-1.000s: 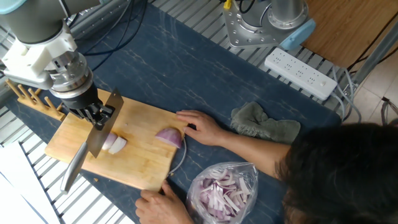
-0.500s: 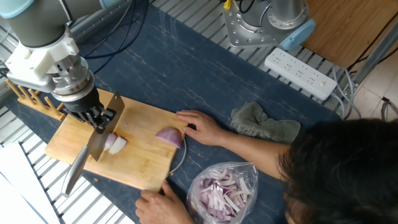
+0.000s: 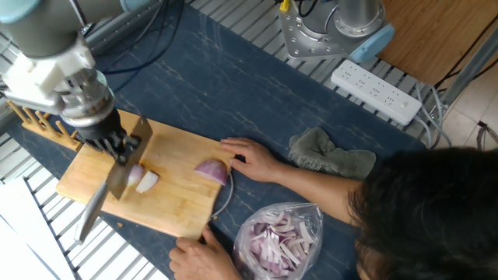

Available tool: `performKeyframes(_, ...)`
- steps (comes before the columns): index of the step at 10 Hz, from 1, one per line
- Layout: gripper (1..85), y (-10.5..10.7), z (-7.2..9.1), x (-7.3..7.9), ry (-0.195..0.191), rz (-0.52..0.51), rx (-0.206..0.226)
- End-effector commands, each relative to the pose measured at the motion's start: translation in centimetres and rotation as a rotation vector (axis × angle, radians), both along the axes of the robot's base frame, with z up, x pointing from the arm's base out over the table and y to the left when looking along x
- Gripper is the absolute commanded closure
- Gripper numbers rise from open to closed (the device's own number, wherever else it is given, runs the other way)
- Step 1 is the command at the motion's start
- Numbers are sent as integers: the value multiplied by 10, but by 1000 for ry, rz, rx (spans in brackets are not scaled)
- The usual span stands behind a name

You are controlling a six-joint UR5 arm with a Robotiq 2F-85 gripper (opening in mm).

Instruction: Chop the onions

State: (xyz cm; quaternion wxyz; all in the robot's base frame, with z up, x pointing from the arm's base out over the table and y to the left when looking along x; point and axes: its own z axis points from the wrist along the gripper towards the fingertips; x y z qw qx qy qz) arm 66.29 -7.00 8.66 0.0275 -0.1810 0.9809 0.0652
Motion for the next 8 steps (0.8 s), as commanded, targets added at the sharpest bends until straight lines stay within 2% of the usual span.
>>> performKeyframes(1,847,6,23,-6,26,-11,22)
performKeyframes(4,847,7,18,-4,18,-17,10)
performKeyframes(6,847,5,9,0,5,-22,1)
performKeyframes(8,847,7,4,0,8,-57,11)
